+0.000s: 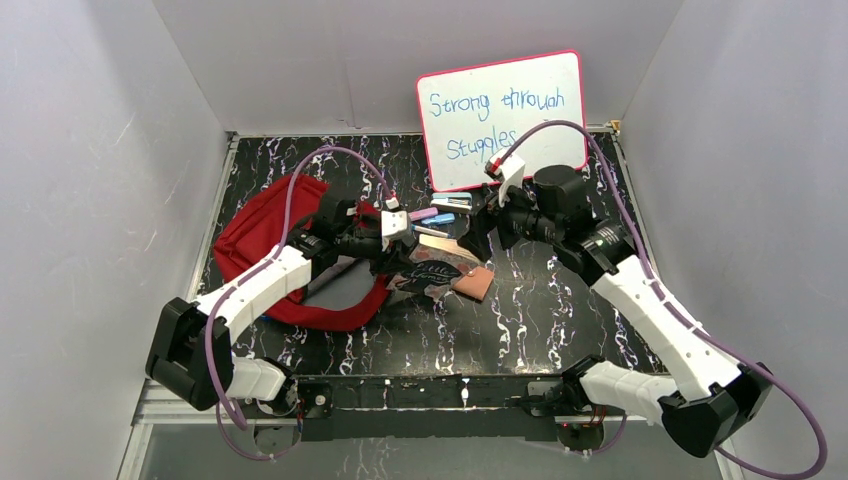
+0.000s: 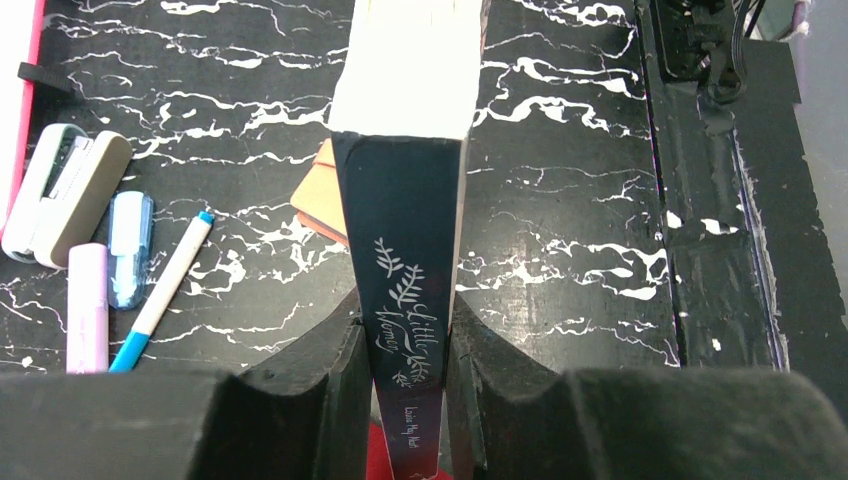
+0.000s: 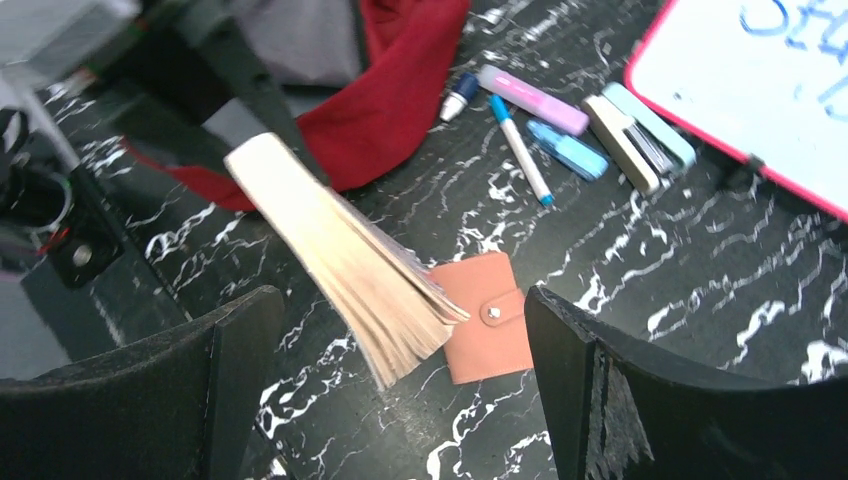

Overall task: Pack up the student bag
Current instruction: Pick up the book from the center of the board.

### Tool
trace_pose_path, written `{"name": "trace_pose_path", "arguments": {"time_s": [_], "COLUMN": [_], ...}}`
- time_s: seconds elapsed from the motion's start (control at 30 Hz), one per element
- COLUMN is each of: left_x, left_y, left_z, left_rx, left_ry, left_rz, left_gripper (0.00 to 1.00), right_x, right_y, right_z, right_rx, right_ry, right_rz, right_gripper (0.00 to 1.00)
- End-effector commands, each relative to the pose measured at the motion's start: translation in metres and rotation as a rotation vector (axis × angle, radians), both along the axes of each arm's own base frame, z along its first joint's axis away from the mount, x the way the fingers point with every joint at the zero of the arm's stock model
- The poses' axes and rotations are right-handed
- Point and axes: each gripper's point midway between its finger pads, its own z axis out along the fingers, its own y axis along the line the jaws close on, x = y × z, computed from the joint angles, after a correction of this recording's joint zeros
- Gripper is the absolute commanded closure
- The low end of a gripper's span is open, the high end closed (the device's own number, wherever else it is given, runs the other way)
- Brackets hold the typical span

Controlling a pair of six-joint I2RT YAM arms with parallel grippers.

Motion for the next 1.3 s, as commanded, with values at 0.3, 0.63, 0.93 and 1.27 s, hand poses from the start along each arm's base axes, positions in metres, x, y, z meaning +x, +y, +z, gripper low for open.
{"name": "trace_pose_path", "arguments": {"time_s": [0.3,0.63,0.93,1.27], "left_x": [-0.009,-0.019,-0.017,-0.017], "left_y": [-0.011,-0.008,-0.008,-0.007], "left_z": [0.05,0.052,0.051,0.049], "left_rx": [-0.064,-0.062,-0.047,-0.036], "left_ry": [-0.088,-0.089,-0.096,-0.098], "left_rz": [-0.168,-0.209,-0.209,-0.214], "left_gripper": [1.0,1.0,1.0,1.0], "right_x": [-0.036,-0.035,-0.044,-0.044], "right_y": [0.043,0.056,0.073,0.069], "right_z": [0.062,0.044,-0.005,-0.039], "right_rx": [0.118,-0.009,-0.186,-0.295], "right_ry": [-0.307,-0.341,-0.174,-0.11], "right_rz": [0.489,0.601,0.652,0.632], "right_gripper": [0.07,0.08,0.19,0.37]}}
